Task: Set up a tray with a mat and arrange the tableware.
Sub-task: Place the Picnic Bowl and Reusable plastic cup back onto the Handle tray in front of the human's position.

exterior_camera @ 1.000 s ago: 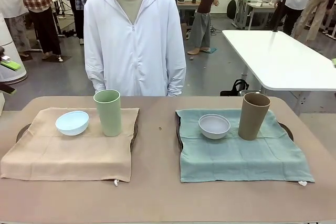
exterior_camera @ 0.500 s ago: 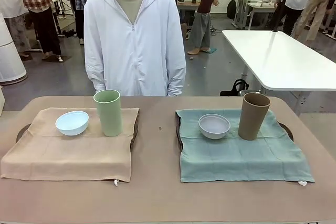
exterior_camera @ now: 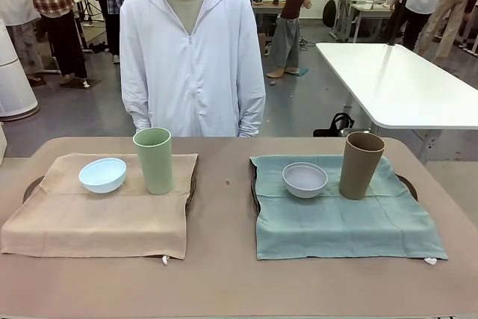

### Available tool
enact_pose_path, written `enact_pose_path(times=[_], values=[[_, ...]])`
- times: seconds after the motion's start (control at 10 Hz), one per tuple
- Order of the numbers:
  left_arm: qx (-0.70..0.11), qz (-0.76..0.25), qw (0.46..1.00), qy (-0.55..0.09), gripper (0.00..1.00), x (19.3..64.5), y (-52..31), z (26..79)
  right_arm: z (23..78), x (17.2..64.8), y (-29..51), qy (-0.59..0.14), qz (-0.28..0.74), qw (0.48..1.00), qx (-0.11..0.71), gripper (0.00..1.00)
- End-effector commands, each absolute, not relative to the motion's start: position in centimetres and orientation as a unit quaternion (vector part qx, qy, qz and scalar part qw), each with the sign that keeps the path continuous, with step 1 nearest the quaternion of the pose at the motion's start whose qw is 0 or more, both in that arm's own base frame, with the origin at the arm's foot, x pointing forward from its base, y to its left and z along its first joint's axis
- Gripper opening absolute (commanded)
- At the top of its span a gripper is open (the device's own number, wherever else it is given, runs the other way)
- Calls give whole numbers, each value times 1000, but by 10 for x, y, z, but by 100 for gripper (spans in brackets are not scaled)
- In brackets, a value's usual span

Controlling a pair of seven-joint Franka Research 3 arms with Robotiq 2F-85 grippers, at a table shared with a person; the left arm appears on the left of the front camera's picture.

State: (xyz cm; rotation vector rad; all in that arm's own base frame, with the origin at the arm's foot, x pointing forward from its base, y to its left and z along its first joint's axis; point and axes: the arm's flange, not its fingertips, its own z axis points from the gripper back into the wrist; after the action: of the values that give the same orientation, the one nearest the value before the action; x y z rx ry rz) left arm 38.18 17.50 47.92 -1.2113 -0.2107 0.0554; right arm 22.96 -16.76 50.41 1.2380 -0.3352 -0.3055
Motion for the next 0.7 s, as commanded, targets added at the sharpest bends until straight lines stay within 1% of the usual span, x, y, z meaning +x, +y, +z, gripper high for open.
enact_pose_path(times=[0.0,0.6], values=[[-581,38,806,-108,98,381,180,478,509,231,-167,-165,-135,785,582,100],[-581,38,806,-108,98,381,180,478,509,231,-167,-165,-135,785,582,100]])
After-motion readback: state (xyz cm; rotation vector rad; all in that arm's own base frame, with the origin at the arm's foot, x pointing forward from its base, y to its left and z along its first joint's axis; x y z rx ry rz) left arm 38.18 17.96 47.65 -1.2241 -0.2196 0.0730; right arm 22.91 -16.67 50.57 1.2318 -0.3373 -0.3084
